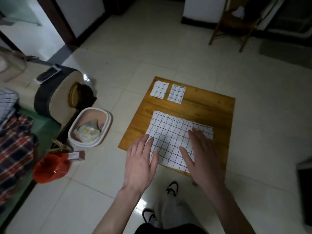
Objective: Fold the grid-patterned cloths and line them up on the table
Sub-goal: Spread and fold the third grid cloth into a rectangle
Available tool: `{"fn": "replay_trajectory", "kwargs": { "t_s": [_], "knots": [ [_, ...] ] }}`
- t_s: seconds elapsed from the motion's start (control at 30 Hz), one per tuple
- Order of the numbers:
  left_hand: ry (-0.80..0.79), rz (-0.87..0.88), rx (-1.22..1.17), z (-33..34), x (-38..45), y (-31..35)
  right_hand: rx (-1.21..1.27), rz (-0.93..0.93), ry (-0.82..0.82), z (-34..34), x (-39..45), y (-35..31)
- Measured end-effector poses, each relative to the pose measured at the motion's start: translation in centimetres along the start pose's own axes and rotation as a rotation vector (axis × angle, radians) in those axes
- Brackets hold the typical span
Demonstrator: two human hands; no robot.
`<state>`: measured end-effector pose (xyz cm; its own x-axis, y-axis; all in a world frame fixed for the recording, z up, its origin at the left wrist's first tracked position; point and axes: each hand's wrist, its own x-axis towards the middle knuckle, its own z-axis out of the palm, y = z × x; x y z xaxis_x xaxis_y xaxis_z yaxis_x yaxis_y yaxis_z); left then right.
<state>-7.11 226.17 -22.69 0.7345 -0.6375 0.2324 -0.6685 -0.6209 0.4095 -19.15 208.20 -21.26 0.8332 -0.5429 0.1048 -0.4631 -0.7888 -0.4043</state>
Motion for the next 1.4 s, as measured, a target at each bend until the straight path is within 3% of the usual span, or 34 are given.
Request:
{"fn": "replay_trajectory", "kwargs": {
  "t_s": [0.4, 0.8, 1.4],
  "knots": [
    [-0.105, 0.012, -0.038, 6.0, 5.9, -1.1, 0.064, 0.157, -0.08, 2.7, 1.7, 6.0],
    [-0.194, 0.08, -0.082, 12.5, 10.1, -2.4, 0.114, 0.158, -0.045, 7.6, 4.9, 9.9],
    [-0.272, 0.274, -0.136, 37.6, 11.7, -13.3, -0.058, 0.144, -0.072, 28.8, 6.9, 21.2]
  ]
}}
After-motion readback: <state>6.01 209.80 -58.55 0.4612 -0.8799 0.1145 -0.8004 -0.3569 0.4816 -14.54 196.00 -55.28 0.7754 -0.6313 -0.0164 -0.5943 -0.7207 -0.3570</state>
